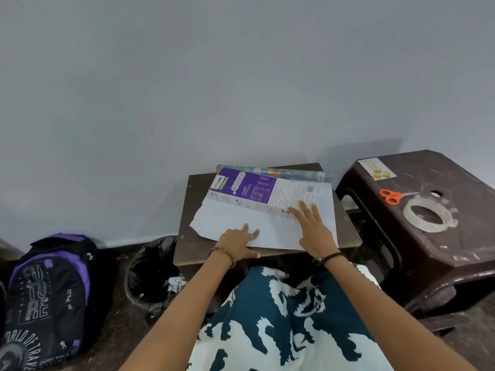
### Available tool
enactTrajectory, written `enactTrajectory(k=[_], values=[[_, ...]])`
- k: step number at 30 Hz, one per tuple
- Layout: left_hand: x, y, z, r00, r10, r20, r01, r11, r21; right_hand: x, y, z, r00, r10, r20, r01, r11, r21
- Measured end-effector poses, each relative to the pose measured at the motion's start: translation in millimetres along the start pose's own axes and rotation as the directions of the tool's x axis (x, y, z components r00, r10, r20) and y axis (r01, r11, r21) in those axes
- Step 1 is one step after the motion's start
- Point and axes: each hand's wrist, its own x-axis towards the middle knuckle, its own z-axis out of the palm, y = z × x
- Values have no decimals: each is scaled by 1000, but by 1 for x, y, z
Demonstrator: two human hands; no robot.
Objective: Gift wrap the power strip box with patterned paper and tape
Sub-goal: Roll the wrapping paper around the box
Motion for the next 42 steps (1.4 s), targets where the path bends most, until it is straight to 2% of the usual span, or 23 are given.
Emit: enactTrajectory(k=[3, 7, 11, 14, 18, 21, 24, 29, 34, 38, 42], values=[[-7, 9, 10, 997, -11, -74, 15, 999, 48, -3, -2, -2, 1000, 12, -5, -12, 999, 35], [-13, 26, 30, 962, -65, -265, 101, 987, 126, -3, -6, -3, 999, 42, -2, -42, 997, 58], [-16, 34, 27, 935, 3, -355, 77, 975, 209, 2, -20, -10, 998, 61, -29, -66, 981, -184], [-13, 32, 9, 928, 55, -369, 13, 984, 179, 7, -28, -9, 998, -6, -59, -18, 918, -396], [-9, 24, -15, 936, 157, -315, -135, 987, 90, 25, -31, -19, 992, -120, -47, 83, 873, -480], [-6, 16, -32, 947, 197, -253, -194, 980, 37, 46, -33, -30, 981, -193, -16, 157, 841, -518], [-1, 8, -43, 963, 219, -159, -225, 974, -18, 70, -35, -35, 979, -203, 8, 172, 810, -561], [6, -4, -45, 971, 237, -23, -238, 968, -80, 109, -36, -39, 982, -187, 35, 175, 816, -551], [9, -12, -38, 977, 210, 44, -195, 954, -229, 123, -35, -38, 983, -184, 15, 165, 836, -524], [6, -8, -43, 969, 231, 81, -177, 889, -422, 113, -34, -37, 974, -226, 19, 199, 812, -548], [0, 2, -47, 973, 196, 121, -103, 842, -529, 97, -37, -39, 967, -250, 56, 238, 801, -549]])
